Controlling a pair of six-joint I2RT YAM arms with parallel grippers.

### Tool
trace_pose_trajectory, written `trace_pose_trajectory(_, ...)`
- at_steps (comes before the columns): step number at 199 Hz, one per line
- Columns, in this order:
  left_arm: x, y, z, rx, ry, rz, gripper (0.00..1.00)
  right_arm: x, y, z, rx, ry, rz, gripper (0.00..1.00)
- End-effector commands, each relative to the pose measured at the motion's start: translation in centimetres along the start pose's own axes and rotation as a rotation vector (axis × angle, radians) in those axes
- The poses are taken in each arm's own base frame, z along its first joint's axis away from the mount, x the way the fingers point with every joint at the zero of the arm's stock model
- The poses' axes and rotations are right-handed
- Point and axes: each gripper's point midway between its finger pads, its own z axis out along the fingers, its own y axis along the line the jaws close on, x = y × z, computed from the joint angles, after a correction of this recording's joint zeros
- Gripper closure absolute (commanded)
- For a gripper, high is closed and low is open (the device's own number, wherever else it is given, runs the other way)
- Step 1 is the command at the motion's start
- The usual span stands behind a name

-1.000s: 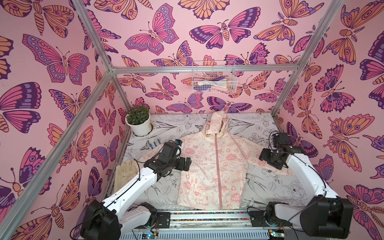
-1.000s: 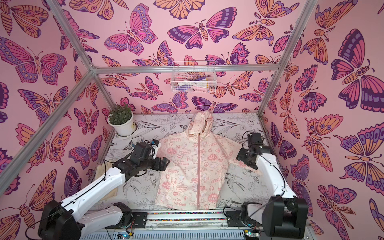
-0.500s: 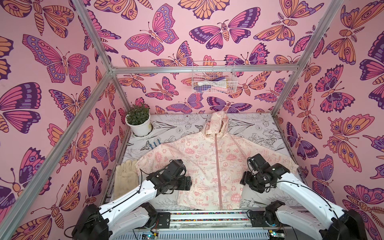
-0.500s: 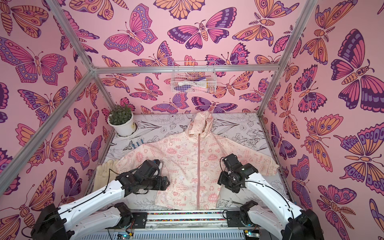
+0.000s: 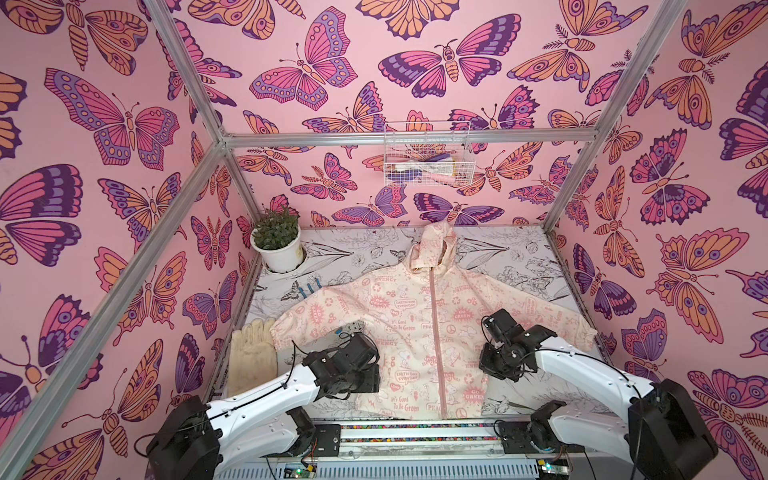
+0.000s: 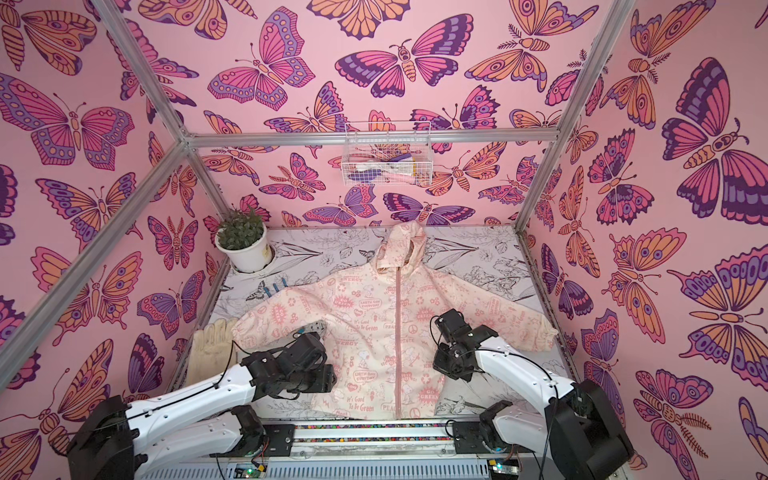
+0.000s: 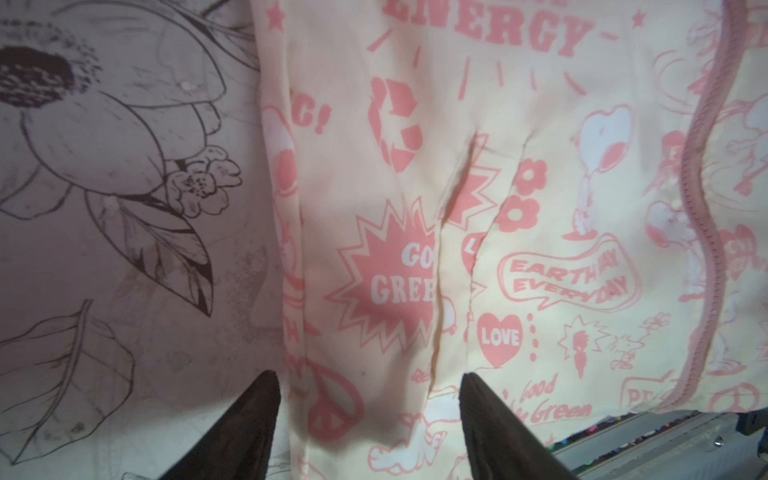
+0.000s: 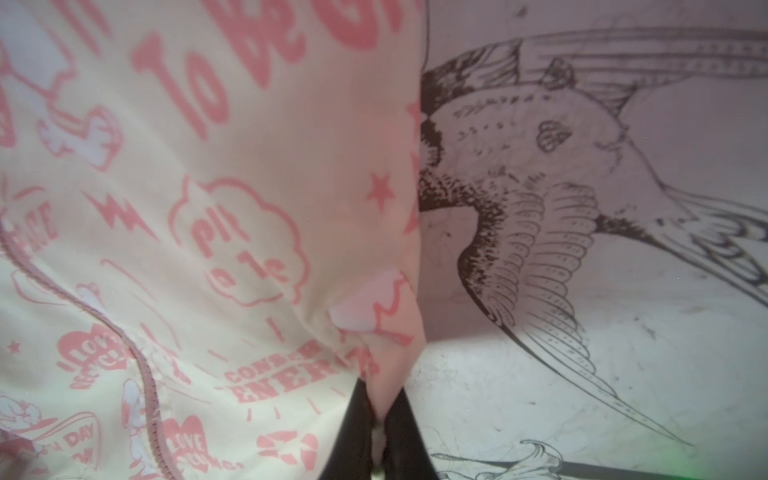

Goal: Unzip the jacket
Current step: Flatten out the jacket at the center of the board.

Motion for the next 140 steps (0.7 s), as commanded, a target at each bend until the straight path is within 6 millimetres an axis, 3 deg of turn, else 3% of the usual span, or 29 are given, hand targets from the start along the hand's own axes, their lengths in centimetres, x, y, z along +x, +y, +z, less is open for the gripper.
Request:
trace_pose_trajectory(1, 0.3, 1.0, 0.8, -0.048, -0.004, -0.021, 0.39, -1.5, 0.5, -1.1, 0.031, -0.061, -0.050, 1.00)
trace_pose_trajectory(30, -0.9, 0.4, 0.7, -0.060, -0.033, 0.013, 0.75, -3.3, 1.5, -1.8, 0.066, -0.095, -0.108, 1.00)
trace_pose_trajectory(55, -3.7, -1.0, 0.1, -0.069, -0.097, 0.085, 1.00, -6.3, 4.1, -1.9, 0.115, -0.119, -0.208, 1.00)
trace_pose_trajectory(68, -5.9, -1.7, -0.1, -0.056, -0.118, 0.105, 1.00, -8.5, 5.8, -1.8, 0.168, -0.114, -0.269, 1.00)
trace_pose_trajectory(81, -8.7, -2.4, -0.6, -0.024, -0.132, 0.119, 1.00, -10.5, 7.6, -0.5, 0.223, -0.065, -0.332, 0.98)
trace_pose_trajectory(88, -10.1, -2.3, -0.1, -0.025, -0.118, 0.126, 1.00, -11.7, 9.0, -0.1, 0.228, -0.052, -0.359, 0.89)
trace_pose_trajectory(97, -12.2, -2.0, -0.3, -0.028, -0.133, 0.132, 1.00, -13.4, 11.0, 0.2, 0.213, -0.047, -0.385, 0.67)
trace_pose_trajectory(105, -14.2, -1.4, -0.4, -0.037, -0.148, 0.117, 1.00, -14.6, 12.6, 0.4, 0.186, -0.040, -0.403, 0.55)
trace_pose_trajectory(125, -18.0, -0.3, -0.6, -0.009, -0.175, 0.079, 1.00, -17.0, 15.5, -1.2, 0.074, -0.072, -0.396, 0.41)
trace_pose_trajectory(140, -19.3, 0.1, -0.4, 0.014, -0.169, 0.066, 1.00, -17.9, 16.0, -3.5, -0.017, -0.116, -0.373, 0.36)
